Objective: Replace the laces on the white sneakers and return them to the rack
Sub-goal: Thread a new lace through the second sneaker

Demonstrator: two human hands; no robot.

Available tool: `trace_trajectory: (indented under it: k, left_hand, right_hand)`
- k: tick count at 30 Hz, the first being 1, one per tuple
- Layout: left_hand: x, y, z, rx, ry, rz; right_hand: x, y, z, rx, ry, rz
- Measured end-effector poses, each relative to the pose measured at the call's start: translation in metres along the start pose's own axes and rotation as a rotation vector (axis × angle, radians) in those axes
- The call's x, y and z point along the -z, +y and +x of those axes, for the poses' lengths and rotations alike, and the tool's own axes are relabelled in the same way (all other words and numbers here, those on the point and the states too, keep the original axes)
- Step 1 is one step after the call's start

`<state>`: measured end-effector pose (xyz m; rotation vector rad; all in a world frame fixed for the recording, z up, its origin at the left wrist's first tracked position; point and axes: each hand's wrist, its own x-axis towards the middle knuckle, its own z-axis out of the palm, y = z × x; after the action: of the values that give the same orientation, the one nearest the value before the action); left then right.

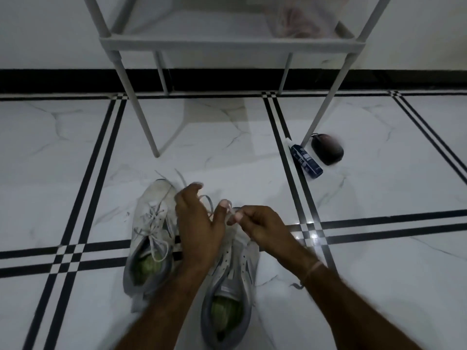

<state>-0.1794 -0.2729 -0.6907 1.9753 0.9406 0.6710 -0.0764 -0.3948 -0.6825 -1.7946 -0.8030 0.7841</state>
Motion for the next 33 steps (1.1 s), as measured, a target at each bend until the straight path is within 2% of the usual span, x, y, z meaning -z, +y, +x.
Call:
trace_trajectory:
  k: [2, 4, 5, 9, 11, 13, 14, 17, 20, 21, 23, 24, 28, 33]
  left_hand:
    - [-0.003, -0.004, 0.003, -0.234, -0.194, 0.125]
    - [-0.005, -0.012, 0.009, -0.277, -0.402, 0.193]
    - [-0.004, -0.017, 0.015, -0.269, -0.436, 0.204]
    - [0.01, -0.022, 0.038, -0.26, -0.403, 0.1]
    - [0.018, -0.019, 0.043, -0.256, -0.342, 0.054]
    - [0.021, -0.009, 0.042, -0.306, -0.349, 0.081]
    - [0.019, -0.002, 0.039, -0.34, -0.389, 0.087]
    - [0.008, 0.014, 0.033, -0.337, -0.465, 0.056]
    - [0.015, 0.011, 0.04, -0.272, -0.4, 0.062]
    - [0.022, 0.006, 0.043, -0.251, -0.376, 0.069]
    - [0.034, -0.003, 0.047, -0.233, -0.334, 0.088]
    - [0.036, -0.004, 0.046, -0.234, -0.339, 0.084]
    - [0.014, 0.013, 0.032, -0.259, -0.454, 0.055]
    - [0.027, 0.008, 0.037, -0.204, -0.444, 0.107]
  right_hand:
    - [0.0, 0.006, 0.002, 0.035, -0.04, -0.035]
    - [0.002, 0.011, 0.002, 0.033, -0.028, -0.03]
    - [0.005, 0.015, 0.002, 0.03, -0.002, -0.038]
    - [0.02, 0.036, 0.0, -0.017, 0.13, -0.057]
    - [0.029, 0.049, -0.001, -0.021, 0.256, -0.19]
    - [0.028, 0.047, -0.005, 0.068, 0.352, -0.399]
    - [0.023, 0.039, -0.007, 0.138, 0.33, -0.42]
    - [-0.002, 0.017, -0.006, 0.242, 0.176, -0.181]
    - [0.004, 0.036, -0.002, 0.071, 0.31, -0.107]
    - [0.015, 0.047, -0.003, -0.003, 0.364, -0.114]
    - [0.029, 0.058, -0.01, -0.024, 0.431, -0.22]
    - [0.029, 0.057, -0.014, 0.005, 0.409, -0.216]
    - [-0.003, 0.02, -0.013, 0.103, 0.195, 0.05]
    - [0.023, 0.039, -0.007, 0.051, 0.409, -0.121]
